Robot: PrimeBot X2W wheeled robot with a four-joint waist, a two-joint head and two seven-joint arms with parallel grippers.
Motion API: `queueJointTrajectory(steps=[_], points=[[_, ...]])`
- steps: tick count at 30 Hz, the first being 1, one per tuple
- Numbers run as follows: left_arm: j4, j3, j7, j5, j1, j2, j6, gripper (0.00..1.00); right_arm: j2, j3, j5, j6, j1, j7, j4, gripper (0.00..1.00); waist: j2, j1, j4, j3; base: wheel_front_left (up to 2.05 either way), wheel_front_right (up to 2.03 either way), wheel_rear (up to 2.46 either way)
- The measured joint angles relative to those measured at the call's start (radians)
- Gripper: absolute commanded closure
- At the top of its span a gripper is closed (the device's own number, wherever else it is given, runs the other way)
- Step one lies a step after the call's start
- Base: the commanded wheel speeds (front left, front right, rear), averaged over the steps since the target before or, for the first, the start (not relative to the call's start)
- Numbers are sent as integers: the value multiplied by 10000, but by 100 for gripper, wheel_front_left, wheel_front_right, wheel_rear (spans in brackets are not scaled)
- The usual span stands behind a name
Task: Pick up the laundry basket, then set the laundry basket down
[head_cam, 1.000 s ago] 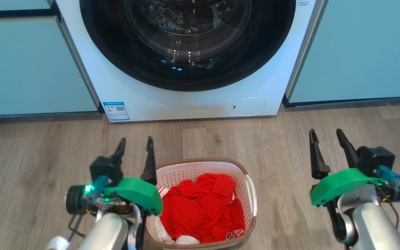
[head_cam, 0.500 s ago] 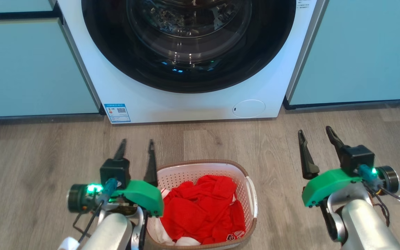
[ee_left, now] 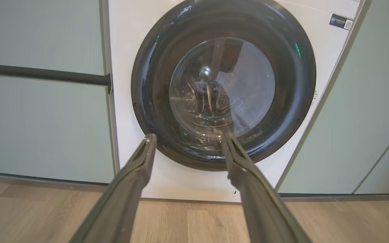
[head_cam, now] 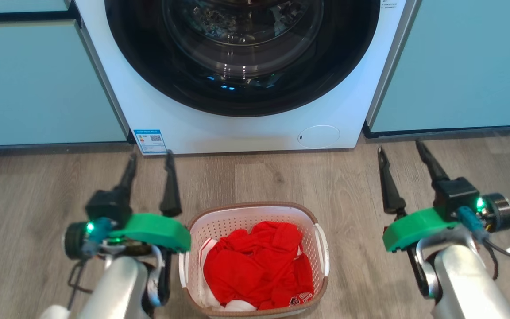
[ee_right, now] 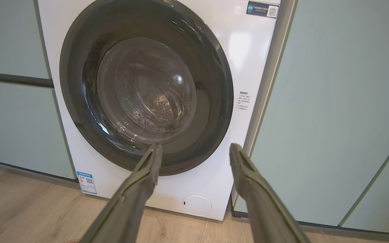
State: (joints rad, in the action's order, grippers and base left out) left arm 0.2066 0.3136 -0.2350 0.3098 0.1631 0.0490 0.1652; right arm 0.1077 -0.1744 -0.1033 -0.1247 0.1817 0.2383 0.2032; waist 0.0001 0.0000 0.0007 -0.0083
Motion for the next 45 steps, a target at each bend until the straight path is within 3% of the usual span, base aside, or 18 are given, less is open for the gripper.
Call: queueJointTrajectory(steps=[5, 19, 25, 45], points=[[-403, -382, -190, 357, -24, -6, -48, 0, -81, 288, 226, 0, -39, 113, -489, 0, 0, 0, 19, 80, 0, 0, 0], [941, -341, -205, 965, -338, -6, 35, 0, -151, 219, 48, 0, -275, 113, 499, 0, 0, 0, 57, 102, 0, 0, 0], [1277, -234, -205, 100, -337, -6, 23, 0, -150, 63, 2, 0, -267, 113, 744, 0, 0, 0, 84, 120, 0, 0, 0], [1457, -253, -205, -69, -336, -6, 276, 0, -96, -128, -123, 0, -252, 113, 1024, 0, 0, 0, 99, 336, 0, 0, 0]])
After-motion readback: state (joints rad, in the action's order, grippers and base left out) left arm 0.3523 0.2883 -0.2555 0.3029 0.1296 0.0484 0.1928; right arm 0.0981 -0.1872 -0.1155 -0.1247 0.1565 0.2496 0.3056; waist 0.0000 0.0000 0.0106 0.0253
